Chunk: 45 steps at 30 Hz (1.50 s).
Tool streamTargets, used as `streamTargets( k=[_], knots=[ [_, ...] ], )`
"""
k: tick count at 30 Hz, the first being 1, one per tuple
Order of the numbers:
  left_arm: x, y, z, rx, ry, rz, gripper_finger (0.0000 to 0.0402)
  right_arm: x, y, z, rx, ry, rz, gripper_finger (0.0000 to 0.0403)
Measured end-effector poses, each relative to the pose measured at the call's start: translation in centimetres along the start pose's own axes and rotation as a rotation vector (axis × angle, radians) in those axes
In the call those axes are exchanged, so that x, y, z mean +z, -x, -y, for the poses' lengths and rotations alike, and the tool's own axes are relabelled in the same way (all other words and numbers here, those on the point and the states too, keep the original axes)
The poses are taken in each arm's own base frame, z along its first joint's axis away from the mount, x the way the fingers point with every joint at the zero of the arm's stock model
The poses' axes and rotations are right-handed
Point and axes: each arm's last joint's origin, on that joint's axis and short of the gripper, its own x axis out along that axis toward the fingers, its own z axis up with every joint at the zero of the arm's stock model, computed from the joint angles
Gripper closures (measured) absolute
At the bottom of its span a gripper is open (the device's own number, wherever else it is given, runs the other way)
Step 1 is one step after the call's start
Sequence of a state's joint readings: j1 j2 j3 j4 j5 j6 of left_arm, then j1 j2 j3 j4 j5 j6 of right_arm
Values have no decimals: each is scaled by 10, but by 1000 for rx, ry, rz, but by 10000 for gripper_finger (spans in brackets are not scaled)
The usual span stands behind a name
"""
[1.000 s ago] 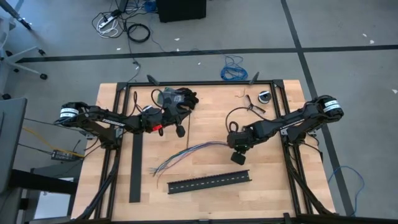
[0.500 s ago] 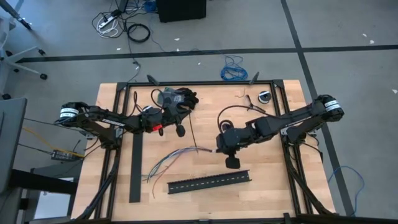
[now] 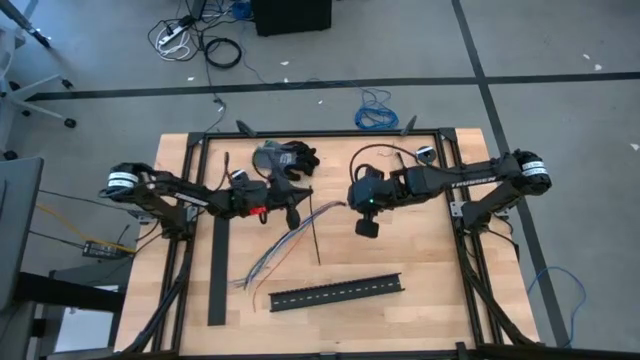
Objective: Ziptie cables
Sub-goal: Wrap the cables together using the black zip tie
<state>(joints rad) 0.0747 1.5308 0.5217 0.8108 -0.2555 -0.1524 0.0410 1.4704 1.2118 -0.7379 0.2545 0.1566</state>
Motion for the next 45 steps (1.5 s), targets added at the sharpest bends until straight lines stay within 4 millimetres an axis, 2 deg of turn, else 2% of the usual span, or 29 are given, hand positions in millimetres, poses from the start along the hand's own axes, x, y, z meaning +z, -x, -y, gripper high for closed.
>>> streamTargets(
  k=[8, 22, 30, 36, 45],
  knots=[
    [-23, -13, 3, -2, 9, -16, 401, -15, -1, 15, -92, -79, -163, 402],
    [-24, -13, 3, -7, -41, -20, 401, -42, -3, 18, -168, -179, -372, 402],
    [-23, -13, 4, -10, -48, -9, 401, -39, -5, 16, -141, -146, -340, 396],
    [-21, -13, 4, -32, -49, 10, 401, -34, -7, 15, -121, -120, -289, 353],
    [-21, -13, 4, -34, -67, 5, 401, -31, -8, 11, -60, -70, -258, 238]
  ],
)
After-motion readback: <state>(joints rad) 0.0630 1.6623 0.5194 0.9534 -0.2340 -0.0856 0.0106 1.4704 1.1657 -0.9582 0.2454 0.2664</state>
